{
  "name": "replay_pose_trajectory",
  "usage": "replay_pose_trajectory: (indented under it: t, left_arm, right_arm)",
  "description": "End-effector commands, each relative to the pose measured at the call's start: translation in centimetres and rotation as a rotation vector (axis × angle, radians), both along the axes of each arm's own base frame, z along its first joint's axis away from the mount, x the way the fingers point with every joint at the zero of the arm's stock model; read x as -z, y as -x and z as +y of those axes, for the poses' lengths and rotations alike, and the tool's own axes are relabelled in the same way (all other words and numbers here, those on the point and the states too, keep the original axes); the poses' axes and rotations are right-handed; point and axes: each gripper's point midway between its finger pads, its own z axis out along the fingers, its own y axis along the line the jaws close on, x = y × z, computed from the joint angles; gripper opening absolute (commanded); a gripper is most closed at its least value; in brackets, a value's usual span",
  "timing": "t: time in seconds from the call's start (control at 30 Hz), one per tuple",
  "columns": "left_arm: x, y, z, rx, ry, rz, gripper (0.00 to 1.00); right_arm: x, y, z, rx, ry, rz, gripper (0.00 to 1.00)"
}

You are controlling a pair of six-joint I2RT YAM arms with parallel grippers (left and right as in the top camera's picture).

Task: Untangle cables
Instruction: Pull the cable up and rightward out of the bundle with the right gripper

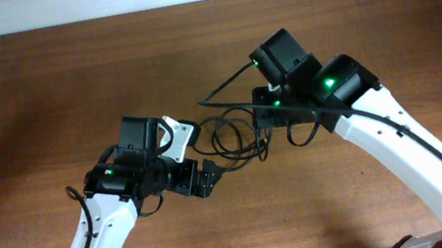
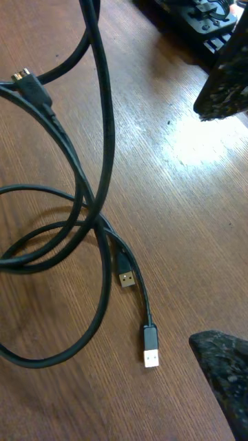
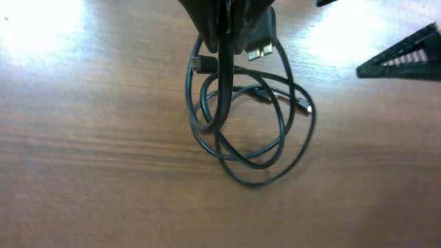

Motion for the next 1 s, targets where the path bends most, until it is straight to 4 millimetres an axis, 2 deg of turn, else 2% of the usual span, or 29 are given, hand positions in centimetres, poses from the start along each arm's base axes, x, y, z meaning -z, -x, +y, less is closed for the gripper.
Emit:
replay_pose_trajectory:
  t: [0.0,0.1,0.3,0.43,0.53,0.77,0.97]
  left_arm:
    - [-1.1,-0.3,-0.4,-0.001,0.028,-0.021,0.99]
    - [-1.1,-0.4,-0.4,-0.004,0.030,-0.023,0.99]
    - [-1.3,-0.7,-0.5,-0.038,0.045,-0.017,0.99]
    - [-1.3,-0.7,-0.5,-0.038,0.045,-0.017,0.99]
    - [-1.3,-0.7,-0.5,-0.038,0.045,-0.017,0.99]
    - [-1.3,-0.7,-0.5,-0.038,0.044,-0.017,0.99]
    - [-1.3,-0.7,-0.5,-0.038,0.044,-0.017,0.99]
  right_arm:
    - [-2.1,-0.4,0.3,-0.056,-0.033,-0.064,0.04]
    - [-5.6,-1.1,0.3,-0.086,-0.060,-0.153,0.04]
    - [-12.3,-0.8,0.1,-0.115,-0.104,-0.273,0.04]
    - [-15.2,-0.5,-0.1,-0.134,-0.121,-0.334,0.04]
    - [-16.2,-0.2,0.0,-0.142,-0.140,-0.351,0.04]
    - [-16.5,0.0,0.4,-0.176,-0.151,-0.361,0.04]
    - [-17.3,-0.4,-0.1,-0.155,-0.133,-0.399,0.04]
